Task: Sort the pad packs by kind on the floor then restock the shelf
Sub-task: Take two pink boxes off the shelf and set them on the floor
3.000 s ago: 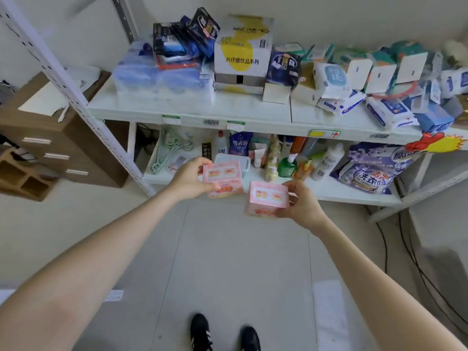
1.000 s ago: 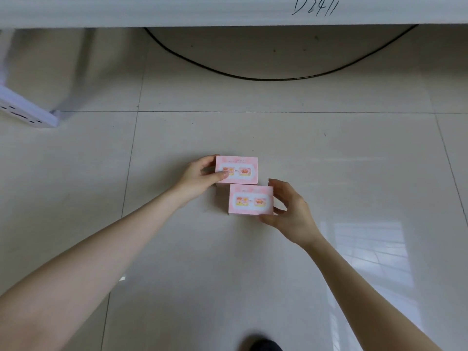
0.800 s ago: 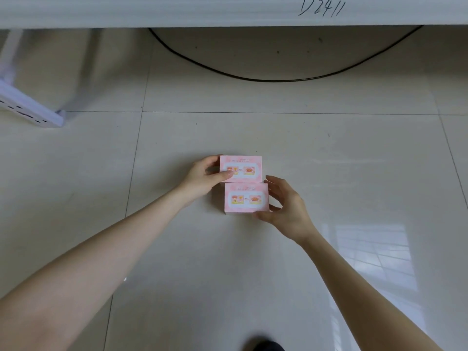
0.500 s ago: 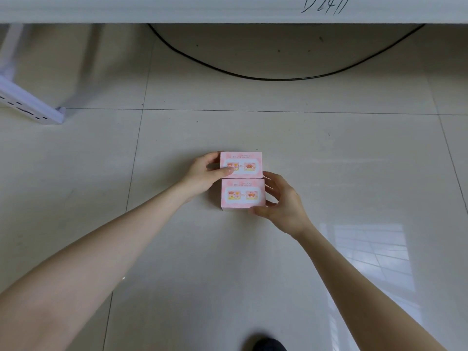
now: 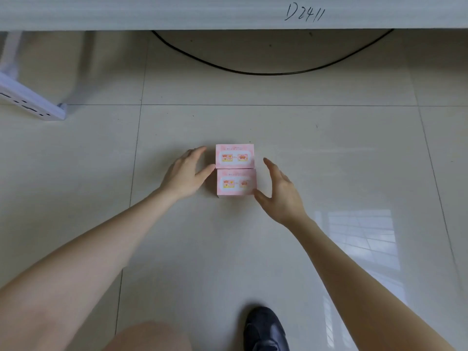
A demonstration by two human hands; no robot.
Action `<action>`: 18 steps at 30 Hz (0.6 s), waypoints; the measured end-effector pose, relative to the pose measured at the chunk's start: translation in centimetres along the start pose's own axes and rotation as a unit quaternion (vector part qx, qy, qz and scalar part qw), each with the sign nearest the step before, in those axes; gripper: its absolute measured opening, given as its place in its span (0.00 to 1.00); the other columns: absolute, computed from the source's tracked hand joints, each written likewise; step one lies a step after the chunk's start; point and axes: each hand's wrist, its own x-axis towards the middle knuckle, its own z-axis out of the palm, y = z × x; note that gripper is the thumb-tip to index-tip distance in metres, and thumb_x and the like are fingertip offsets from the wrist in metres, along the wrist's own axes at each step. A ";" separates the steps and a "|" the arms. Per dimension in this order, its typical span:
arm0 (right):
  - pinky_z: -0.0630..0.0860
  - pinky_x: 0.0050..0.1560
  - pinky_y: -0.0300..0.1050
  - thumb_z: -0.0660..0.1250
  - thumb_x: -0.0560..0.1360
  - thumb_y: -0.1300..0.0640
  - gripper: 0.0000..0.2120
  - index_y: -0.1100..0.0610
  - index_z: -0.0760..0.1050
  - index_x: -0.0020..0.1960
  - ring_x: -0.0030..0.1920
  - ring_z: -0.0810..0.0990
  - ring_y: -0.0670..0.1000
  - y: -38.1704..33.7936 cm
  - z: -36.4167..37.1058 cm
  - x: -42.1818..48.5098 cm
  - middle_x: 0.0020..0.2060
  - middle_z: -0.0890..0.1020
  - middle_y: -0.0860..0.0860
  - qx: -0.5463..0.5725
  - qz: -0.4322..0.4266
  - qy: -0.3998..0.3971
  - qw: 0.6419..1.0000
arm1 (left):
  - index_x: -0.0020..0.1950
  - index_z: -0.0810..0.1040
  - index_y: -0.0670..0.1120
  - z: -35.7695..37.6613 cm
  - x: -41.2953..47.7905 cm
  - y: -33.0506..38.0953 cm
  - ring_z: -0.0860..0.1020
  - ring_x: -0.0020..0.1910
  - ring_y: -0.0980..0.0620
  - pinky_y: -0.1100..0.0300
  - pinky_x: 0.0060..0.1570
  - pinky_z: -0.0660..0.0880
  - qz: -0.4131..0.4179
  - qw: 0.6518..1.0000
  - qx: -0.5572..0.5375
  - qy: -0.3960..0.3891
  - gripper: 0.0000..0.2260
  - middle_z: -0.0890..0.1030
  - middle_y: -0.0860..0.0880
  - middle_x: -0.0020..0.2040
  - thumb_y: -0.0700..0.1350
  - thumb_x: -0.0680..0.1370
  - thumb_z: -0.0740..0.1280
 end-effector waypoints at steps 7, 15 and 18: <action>0.54 0.74 0.54 0.59 0.79 0.49 0.33 0.53 0.48 0.79 0.77 0.54 0.53 -4.0 -3.1 -4.4 0.78 0.55 0.53 -0.207 -0.009 -0.028 0.978 | 0.76 0.62 0.44 -4.1 -6.5 2.5 0.57 0.77 0.46 0.51 0.74 0.55 0.052 0.975 0.217 -0.011 0.26 0.63 0.45 0.77 0.54 0.81 0.59; 0.49 0.75 0.57 0.57 0.80 0.48 0.33 0.53 0.45 0.79 0.78 0.48 0.54 -11.0 -11.0 -10.2 0.79 0.50 0.53 -0.280 -0.012 -0.100 0.955 | 0.77 0.60 0.47 -11.4 -14.3 9.3 0.55 0.78 0.48 0.49 0.75 0.48 0.072 0.950 0.301 -0.053 0.26 0.60 0.47 0.78 0.55 0.81 0.57; 0.48 0.75 0.58 0.57 0.80 0.48 0.33 0.54 0.45 0.79 0.78 0.48 0.54 -14.4 -15.2 -12.6 0.78 0.50 0.54 -0.296 -0.010 -0.102 0.950 | 0.78 0.59 0.48 -15.4 -17.3 12.5 0.54 0.78 0.49 0.48 0.75 0.47 0.072 0.944 0.316 -0.060 0.26 0.59 0.47 0.78 0.55 0.81 0.56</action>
